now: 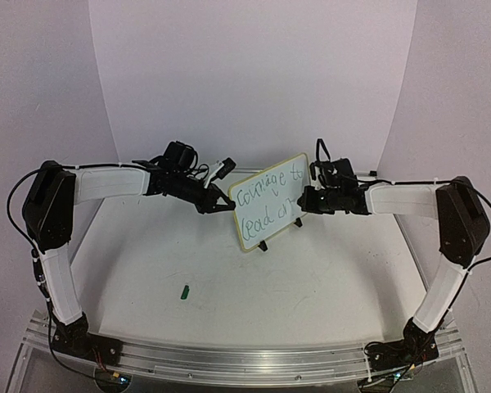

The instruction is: Write a sentence on the whiteboard

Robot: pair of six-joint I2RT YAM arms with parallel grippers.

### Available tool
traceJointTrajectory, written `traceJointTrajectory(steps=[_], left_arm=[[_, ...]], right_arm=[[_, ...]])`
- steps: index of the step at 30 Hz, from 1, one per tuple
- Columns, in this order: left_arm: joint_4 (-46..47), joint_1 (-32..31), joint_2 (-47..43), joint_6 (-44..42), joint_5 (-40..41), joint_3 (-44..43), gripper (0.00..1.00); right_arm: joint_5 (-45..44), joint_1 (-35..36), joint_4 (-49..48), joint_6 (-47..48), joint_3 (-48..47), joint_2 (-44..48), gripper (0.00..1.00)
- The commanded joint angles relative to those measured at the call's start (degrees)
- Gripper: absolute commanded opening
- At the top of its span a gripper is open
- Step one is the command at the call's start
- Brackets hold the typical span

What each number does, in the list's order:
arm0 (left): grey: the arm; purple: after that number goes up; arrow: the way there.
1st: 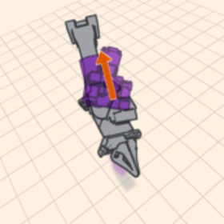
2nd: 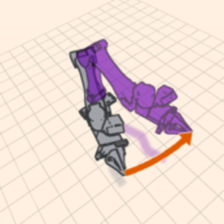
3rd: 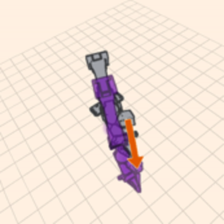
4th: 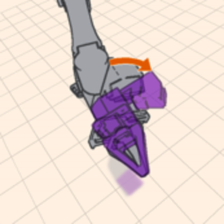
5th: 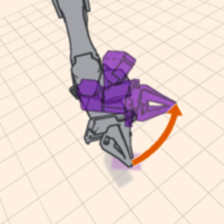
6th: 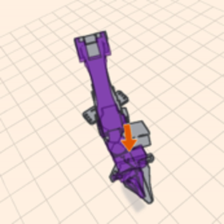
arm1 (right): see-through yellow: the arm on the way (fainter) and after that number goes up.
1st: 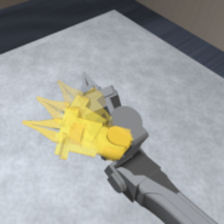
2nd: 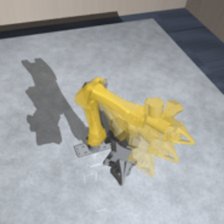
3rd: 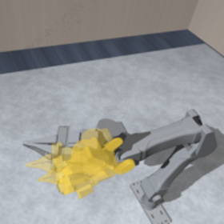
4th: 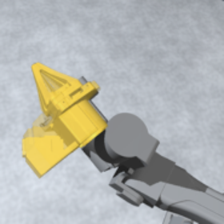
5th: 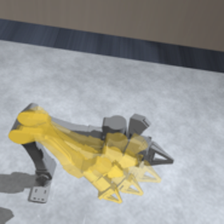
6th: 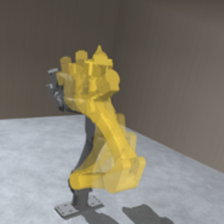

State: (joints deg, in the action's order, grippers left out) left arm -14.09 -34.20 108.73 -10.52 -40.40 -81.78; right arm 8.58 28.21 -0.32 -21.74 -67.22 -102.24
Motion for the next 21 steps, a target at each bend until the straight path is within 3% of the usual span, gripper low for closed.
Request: traceJointTrajectory(steps=[1, 21], left_arm=[[-4.0, -1.0, 1.5, -0.8, -0.7, -1.2, 0.00], [-3.7, -1.0, 1.0, -0.4, -1.0, -1.1, 0.00]], right_arm=[[-0.8, -0.2, -1.7, -0.3, 0.3, -1.4, 0.00], [-1.8, -0.1, -1.4, -0.4, 1.5, -1.9, 0.00]])
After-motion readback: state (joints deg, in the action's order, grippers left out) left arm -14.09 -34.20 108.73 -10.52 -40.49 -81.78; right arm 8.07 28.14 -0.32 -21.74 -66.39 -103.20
